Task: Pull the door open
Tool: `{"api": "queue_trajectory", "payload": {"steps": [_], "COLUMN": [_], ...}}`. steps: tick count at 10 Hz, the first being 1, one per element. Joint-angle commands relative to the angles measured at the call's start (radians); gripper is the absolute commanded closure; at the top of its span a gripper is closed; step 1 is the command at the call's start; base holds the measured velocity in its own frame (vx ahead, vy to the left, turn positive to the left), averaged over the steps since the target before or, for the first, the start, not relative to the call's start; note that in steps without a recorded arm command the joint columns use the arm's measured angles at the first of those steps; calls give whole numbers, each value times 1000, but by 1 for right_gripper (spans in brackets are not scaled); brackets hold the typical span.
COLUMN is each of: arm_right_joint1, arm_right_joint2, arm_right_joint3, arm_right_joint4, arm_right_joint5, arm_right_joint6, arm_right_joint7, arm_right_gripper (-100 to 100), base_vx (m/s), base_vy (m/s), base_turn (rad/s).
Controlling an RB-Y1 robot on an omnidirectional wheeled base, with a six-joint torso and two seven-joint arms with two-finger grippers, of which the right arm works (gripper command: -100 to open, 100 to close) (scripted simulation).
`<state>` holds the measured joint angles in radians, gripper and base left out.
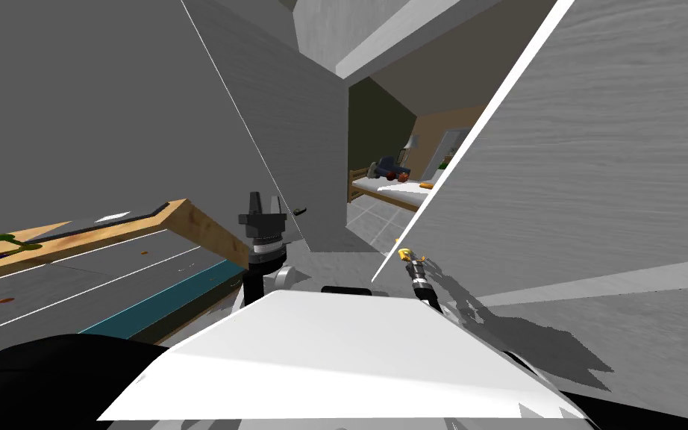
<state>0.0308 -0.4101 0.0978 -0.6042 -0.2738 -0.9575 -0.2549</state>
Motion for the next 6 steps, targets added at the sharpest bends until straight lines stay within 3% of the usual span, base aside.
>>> {"api": "queue_trajectory", "payload": {"steps": [1, 2, 3, 4, 6], "arm_right_joint1": [10, 15, 8, 27, 41], "arm_right_joint2": [-14, -20, -12, -25, -38], "arm_right_joint3": [15, 24, 22, 40, 53], "arm_right_joint4": [-2, -4, 5, 7, 7], "arm_right_joint5": [6, 10, 10, 14, 16], "arm_right_joint6": [-18, -25, -21, -48, -70], "arm_right_joint7": [-19, -28, -22, -39, -53], "arm_right_gripper": [100, 100, 100, 100, 100], "base_vx": [-221, -215, -99, -140, -172], "base_vy": [-45, -28, -7, -27, -58], "base_turn": [88, 60, 14, 154, 126]}}
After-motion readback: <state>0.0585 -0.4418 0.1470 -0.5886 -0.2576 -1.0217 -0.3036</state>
